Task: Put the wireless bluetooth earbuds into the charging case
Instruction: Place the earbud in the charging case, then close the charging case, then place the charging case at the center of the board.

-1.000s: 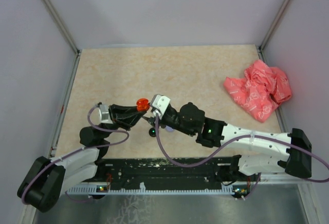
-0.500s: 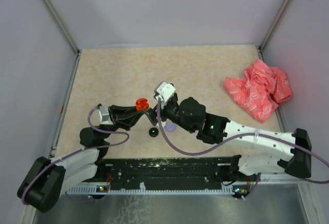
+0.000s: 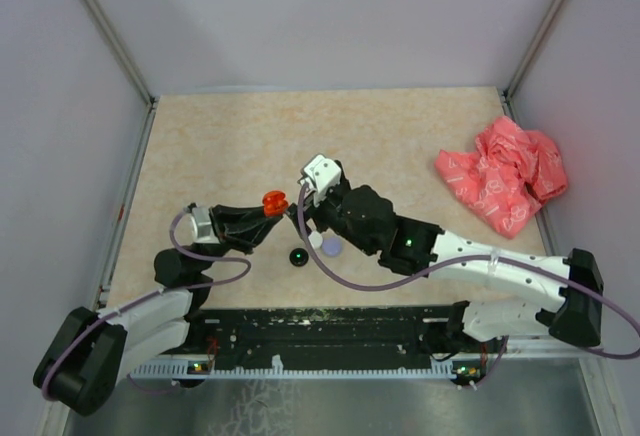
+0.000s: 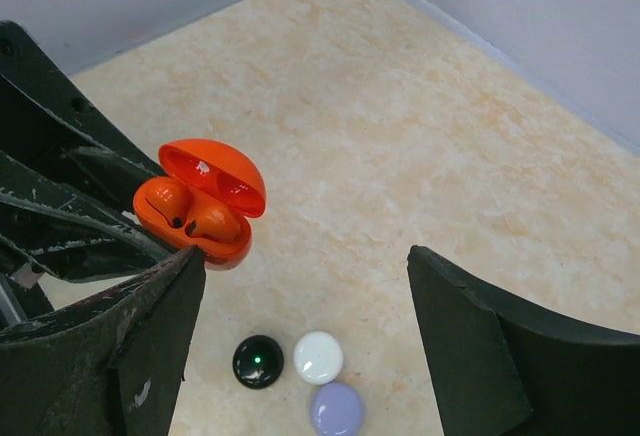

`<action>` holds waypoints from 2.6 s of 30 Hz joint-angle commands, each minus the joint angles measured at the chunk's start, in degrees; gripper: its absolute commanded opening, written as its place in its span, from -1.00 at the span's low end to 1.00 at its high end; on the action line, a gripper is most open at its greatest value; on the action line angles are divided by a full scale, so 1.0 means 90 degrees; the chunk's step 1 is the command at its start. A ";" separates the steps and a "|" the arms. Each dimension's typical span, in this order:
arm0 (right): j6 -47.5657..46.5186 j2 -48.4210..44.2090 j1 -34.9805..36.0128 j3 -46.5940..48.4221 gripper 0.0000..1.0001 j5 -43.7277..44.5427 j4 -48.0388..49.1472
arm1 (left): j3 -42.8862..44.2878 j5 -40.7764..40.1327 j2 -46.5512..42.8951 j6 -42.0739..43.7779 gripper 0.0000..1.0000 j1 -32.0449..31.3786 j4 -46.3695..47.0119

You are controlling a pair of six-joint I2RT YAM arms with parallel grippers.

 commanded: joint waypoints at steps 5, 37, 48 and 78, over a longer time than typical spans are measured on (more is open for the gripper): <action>-0.0063 -0.0355 -0.0391 0.0140 0.61 -0.0179 -0.0169 | -0.0020 0.0443 -0.0062 -0.0088 -1.00 0.0013 0.1385; 0.2452 0.0619 -0.2324 0.0501 0.47 -0.7608 0.0677 | 0.0274 0.1006 0.0697 -0.0293 -1.00 0.0013 0.1251; 0.1578 -0.0269 -0.2577 -0.0069 0.49 -0.5894 0.0085 | 0.0259 0.0298 0.0626 -0.0780 -1.00 0.0017 -0.0407; 0.1206 -0.1964 -0.2587 -0.2726 0.55 -0.1028 0.0264 | 0.2125 -0.0990 0.3847 -0.1694 -0.58 0.0021 -0.5760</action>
